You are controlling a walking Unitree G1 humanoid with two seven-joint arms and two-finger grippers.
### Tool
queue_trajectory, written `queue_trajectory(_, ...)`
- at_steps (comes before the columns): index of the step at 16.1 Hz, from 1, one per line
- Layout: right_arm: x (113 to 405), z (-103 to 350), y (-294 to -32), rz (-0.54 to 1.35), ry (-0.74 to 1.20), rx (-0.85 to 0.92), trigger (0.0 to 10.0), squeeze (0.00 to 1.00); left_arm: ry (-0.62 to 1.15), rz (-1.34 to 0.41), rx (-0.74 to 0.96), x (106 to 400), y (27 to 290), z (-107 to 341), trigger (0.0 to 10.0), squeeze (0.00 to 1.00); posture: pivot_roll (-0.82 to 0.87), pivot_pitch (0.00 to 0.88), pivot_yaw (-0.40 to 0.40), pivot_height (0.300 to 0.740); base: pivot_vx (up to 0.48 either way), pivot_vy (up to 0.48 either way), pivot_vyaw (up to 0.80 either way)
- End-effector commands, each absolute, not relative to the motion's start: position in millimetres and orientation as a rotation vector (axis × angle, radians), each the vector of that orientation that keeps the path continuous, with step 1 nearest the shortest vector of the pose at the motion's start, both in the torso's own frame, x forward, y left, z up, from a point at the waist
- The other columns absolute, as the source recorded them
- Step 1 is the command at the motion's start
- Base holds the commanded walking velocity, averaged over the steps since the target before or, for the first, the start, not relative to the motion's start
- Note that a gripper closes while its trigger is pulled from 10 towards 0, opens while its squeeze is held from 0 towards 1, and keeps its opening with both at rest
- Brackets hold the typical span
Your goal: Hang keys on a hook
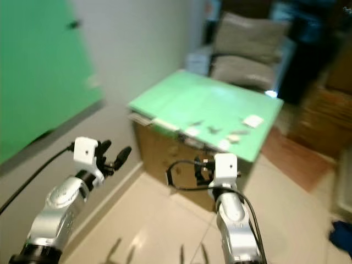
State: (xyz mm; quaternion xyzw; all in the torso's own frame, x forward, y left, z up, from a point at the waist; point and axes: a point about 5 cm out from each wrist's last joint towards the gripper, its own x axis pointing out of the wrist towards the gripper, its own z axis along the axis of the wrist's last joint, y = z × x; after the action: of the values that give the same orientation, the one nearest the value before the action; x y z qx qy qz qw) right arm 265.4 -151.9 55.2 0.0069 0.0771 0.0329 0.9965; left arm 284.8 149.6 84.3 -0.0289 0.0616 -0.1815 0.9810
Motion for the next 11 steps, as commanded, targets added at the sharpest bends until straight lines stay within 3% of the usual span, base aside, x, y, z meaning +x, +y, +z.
queue_trajectory(1,264.6,58.5,-160.6,0.037,0.133,0.017,10.0,0.71,0.11,-0.417,-0.055,286.6,139.1,88.0,10.0,0.0,-0.08,0.0,0.056,0.717,0.48,0.0,-0.59)
queue_trajectory(7,260.9,55.9,-161.9,0.022,0.146,-0.021,10.0,0.69,0.12,-0.439,-0.07,284.0,135.8,84.8,10.0,0.0,-0.09,0.0,0.057,0.717,0.48,0.0,-0.58)
queue_trajectory(11,260.4,55.8,-162.2,0.012,0.146,-0.027,10.0,0.68,0.12,-0.474,-0.07,279.7,129.8,84.2,10.0,0.0,-0.09,0.0,0.059,0.717,0.48,0.0,0.0)
